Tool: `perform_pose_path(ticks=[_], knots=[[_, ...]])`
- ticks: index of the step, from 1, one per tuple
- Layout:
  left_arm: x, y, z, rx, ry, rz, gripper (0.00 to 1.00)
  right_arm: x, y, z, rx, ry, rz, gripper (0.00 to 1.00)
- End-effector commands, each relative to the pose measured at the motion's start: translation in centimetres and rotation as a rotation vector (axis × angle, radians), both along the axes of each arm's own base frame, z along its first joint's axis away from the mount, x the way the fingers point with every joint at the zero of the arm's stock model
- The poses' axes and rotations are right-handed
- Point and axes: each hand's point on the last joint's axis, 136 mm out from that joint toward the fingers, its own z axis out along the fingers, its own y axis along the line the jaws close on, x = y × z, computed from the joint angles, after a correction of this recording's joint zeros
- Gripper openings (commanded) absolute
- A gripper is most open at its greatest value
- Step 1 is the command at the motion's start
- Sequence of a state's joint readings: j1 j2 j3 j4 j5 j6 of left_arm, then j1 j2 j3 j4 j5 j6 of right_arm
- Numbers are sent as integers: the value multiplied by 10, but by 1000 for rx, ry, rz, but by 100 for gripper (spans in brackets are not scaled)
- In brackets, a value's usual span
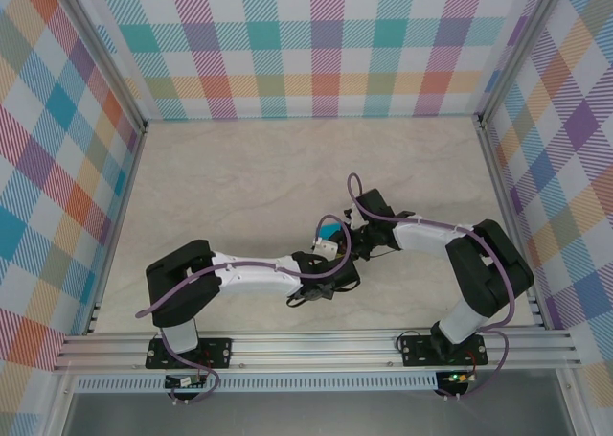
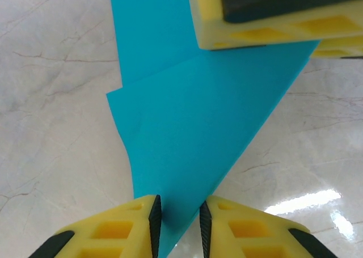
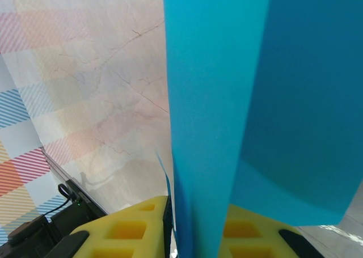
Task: Fold a paper plane with a square sheet of paper (pick it up from the middle)
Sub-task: Fourth fold the wing at the center of the table.
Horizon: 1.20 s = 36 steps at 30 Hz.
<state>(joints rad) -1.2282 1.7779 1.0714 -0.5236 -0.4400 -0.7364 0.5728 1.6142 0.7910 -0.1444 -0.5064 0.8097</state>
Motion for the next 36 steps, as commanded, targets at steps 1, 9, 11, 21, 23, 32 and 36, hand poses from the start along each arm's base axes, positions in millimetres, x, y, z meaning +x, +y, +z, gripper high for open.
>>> perform_pose_path(ticks=[1,9,11,21,23,32,36], knots=[[-4,-4,3,13,-17,1,24,-3,2,3,8,-4,37,20],[-4,-1,1,-5,-17,36,17,-4,1,1,3,-2,42,20],[-3,0,1,-6,-21,48,15,-5,0,0,0,1,40,20],[-4,1,1,-145,5,64,9,-1,-19,22,33,-72,-14,32],[-3,2,0,-194,19,70,9,-1,-27,30,37,-100,-30,38],[0,-2,4,-402,78,53,9,-14,-54,50,33,-200,-70,51],[1,1,1,-461,111,55,9,-21,-52,52,74,-210,-53,50]])
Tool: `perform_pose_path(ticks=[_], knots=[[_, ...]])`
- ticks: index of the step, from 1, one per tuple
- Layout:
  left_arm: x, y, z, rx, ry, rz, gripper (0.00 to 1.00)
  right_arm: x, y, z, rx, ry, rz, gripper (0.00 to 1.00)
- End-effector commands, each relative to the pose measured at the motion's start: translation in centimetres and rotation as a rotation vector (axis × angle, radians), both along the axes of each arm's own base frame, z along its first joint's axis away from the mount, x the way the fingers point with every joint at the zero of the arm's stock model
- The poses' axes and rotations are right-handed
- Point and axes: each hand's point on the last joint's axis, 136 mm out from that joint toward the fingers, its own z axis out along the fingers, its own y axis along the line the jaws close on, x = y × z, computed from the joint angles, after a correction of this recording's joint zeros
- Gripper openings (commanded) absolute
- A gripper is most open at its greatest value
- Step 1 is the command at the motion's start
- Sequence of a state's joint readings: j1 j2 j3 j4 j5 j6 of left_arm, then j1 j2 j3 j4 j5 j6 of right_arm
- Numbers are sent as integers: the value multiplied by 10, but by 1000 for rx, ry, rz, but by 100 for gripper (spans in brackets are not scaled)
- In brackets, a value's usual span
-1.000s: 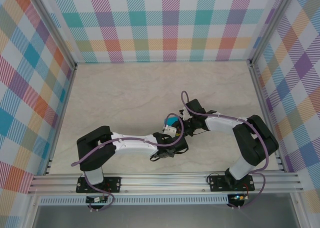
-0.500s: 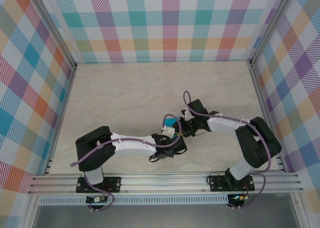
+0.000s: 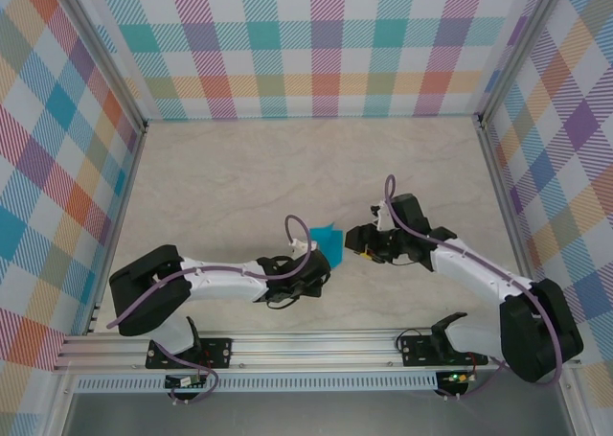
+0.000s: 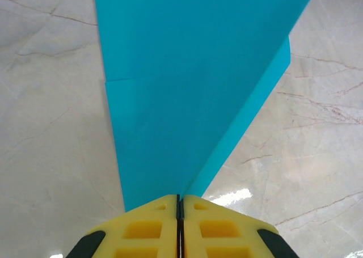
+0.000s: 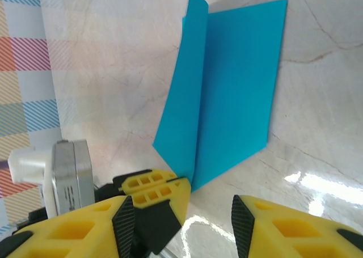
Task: Fold a paper plane with a square sheet of paper (pick it up from the middle)
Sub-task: Fourth fold the wing at the center of the table.
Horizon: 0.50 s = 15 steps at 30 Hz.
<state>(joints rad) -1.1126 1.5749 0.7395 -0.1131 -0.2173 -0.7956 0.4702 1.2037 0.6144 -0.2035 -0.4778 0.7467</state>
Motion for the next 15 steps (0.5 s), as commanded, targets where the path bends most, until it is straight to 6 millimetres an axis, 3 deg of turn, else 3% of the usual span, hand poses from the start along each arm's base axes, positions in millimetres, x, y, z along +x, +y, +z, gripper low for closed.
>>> perform_pose_path(ticks=[1,8,15], knots=[[1,-10,10,-113,14,-24,10,-9,1,-2,27,-5,32,49],[-1,-6,5,-200,62,-35,10,-10,9,-8,69,22,60,36],[3,-2,12,-231,70,-39,10,-7,13,-14,65,25,66,35]])
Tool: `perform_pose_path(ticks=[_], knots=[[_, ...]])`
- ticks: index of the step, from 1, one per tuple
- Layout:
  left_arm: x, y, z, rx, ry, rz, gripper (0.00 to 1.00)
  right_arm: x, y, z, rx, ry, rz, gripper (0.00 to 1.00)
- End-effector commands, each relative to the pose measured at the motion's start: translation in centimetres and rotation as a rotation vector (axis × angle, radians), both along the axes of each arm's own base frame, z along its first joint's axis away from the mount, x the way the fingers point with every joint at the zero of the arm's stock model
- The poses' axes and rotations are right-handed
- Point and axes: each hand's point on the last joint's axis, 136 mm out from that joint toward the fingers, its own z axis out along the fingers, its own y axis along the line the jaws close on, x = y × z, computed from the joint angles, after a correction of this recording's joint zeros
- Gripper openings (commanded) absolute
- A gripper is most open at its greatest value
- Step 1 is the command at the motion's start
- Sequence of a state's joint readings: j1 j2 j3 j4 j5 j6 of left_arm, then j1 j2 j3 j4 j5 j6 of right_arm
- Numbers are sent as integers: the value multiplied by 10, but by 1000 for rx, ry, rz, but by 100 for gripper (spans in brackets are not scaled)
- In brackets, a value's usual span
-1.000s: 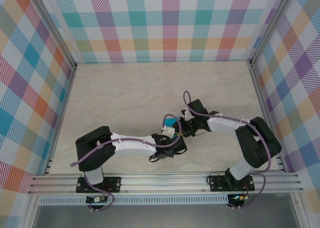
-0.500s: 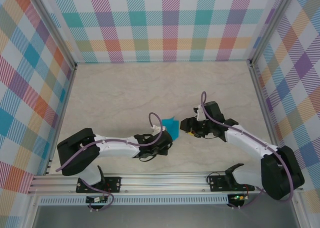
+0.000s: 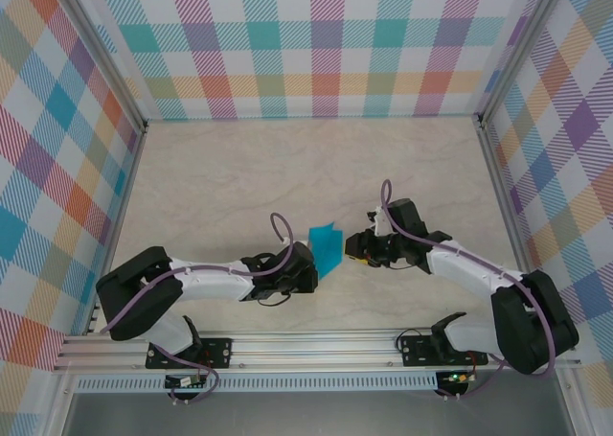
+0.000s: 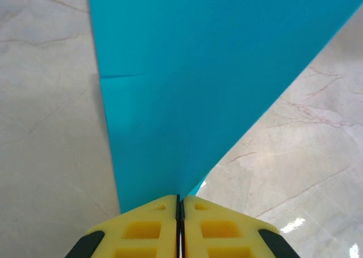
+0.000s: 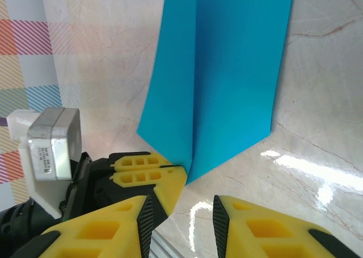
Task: Fold a paper plane with a square sheet of paper (pick it up from the middle)
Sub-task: Fourth fold the wing at the center of the table.
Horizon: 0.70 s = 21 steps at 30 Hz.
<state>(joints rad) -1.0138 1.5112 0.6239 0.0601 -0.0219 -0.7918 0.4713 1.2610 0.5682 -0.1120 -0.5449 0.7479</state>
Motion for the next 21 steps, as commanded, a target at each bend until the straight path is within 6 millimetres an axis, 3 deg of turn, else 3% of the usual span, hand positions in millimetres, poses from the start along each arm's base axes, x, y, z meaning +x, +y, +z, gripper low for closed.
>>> perform_pose_path(ticks=[1,21], knots=[[2,-2,10,-57,-10,-21,10,0,6,0,21,-8,25,35],[4,1,-3,-128,68,-15,10,1,22,-7,-84,-87,83,28]])
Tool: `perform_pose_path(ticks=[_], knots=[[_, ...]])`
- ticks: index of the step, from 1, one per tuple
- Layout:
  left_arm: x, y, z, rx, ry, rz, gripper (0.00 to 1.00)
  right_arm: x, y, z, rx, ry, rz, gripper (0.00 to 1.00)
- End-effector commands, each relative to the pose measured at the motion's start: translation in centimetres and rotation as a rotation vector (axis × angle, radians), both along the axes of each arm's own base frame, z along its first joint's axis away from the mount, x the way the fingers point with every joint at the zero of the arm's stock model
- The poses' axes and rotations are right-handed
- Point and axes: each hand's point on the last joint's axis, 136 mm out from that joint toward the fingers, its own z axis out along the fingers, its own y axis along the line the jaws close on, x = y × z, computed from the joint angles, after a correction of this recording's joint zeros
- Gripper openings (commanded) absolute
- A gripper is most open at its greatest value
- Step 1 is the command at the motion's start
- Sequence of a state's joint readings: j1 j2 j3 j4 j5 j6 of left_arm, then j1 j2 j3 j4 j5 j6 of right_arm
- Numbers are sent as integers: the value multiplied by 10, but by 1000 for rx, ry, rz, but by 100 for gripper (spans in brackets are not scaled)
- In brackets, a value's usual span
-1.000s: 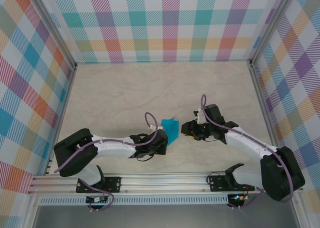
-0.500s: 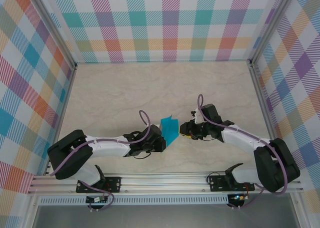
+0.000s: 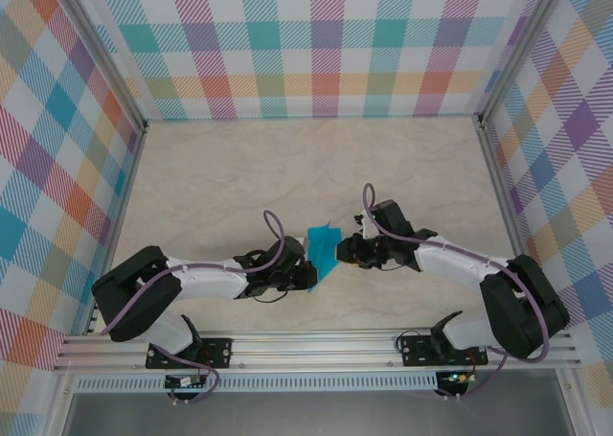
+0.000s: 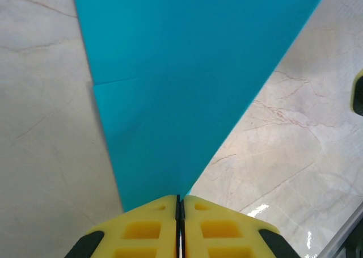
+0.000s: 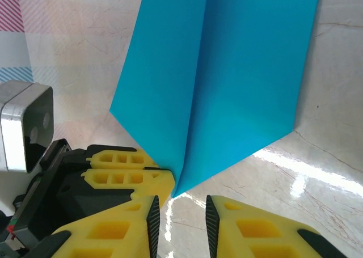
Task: Fold a paper plane with a square sheet of paper (pick it up from the middle)
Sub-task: Fourth fold the wing at the center of the table.
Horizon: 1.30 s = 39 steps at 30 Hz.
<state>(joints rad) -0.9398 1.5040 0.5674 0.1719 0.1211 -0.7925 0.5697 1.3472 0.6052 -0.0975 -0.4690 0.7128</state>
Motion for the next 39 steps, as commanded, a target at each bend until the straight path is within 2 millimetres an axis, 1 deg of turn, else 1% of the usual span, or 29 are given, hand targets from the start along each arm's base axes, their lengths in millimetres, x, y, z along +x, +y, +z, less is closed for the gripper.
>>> perform_pose_path(ticks=[1,4,8,13,17,28,39], knots=[[1,2,-4,-20,14,3,10,6,4,8,-8,-57,19,25],[1,3,-4,-39,22,4,10,5,8,5,-9,-40,34,20],[0,2,-3,-52,31,-3,10,5,15,8,25,-40,42,18],[2,3,-3,-60,38,1,10,5,22,9,57,-28,56,18],[3,4,-4,-67,46,10,10,4,32,14,97,-23,83,18],[3,8,-10,-95,87,24,10,7,47,18,133,-17,119,18],[4,10,-4,-135,94,22,11,12,66,8,138,17,142,18]])
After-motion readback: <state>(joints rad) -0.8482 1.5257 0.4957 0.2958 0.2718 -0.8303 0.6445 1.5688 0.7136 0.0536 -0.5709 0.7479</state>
